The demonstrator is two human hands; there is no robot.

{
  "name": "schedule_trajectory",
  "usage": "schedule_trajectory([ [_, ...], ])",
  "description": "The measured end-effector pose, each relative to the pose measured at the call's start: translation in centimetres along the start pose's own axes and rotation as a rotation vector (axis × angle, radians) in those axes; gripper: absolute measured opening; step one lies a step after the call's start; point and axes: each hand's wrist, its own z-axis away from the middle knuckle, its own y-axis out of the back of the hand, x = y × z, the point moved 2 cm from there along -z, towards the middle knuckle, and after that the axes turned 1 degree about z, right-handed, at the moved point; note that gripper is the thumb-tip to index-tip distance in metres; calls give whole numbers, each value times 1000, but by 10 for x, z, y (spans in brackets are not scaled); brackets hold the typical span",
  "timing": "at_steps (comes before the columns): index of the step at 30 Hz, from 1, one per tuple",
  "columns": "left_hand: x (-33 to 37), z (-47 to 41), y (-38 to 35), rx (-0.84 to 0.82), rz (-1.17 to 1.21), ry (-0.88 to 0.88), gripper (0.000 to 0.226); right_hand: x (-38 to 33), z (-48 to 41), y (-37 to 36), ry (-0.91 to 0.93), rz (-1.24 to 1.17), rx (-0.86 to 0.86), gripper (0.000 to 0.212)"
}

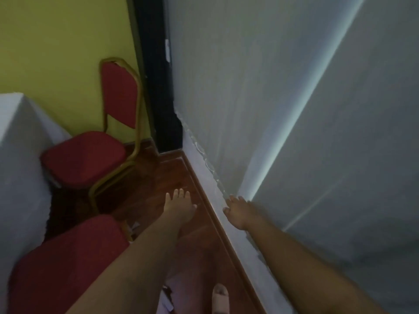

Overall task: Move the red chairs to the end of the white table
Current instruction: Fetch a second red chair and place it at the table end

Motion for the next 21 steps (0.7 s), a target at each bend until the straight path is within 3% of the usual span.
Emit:
schedule_trajectory([
  [9,-16,-61,41,31,151,207,64,-7,-114,65,217,177,-41,55],
  [21,-147,-151,87,26,270,477,65,-100,-285,130,407,209,-76,57],
])
